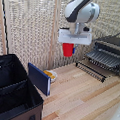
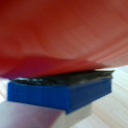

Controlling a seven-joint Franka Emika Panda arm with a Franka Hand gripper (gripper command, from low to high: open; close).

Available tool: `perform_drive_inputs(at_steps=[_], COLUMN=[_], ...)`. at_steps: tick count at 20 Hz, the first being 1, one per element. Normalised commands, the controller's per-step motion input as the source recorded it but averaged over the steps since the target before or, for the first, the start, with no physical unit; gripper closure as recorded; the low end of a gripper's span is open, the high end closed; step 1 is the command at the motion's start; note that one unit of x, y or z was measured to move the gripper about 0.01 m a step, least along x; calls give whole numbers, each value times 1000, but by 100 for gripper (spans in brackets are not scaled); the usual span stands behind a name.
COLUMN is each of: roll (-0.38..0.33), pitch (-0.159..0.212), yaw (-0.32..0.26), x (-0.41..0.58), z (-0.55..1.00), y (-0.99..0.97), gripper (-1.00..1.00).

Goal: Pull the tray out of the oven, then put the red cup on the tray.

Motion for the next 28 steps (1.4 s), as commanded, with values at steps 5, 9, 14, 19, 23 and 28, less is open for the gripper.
perform_drive_inputs(at_steps=[5, 9, 14, 19, 23, 28], roll=[0, 0, 0, 0, 0, -3], pitch=[2, 0, -13, -24, -53, -43], yaw=[-178, -156, -143, -129, -114, -93], x=[0, 0, 0, 0, 0, 13], z=[249, 138, 67, 29, 0, 0], y=[-711, -787, -826, -862, -894, -941], gripper=[100, 100, 100, 100, 100, 100])
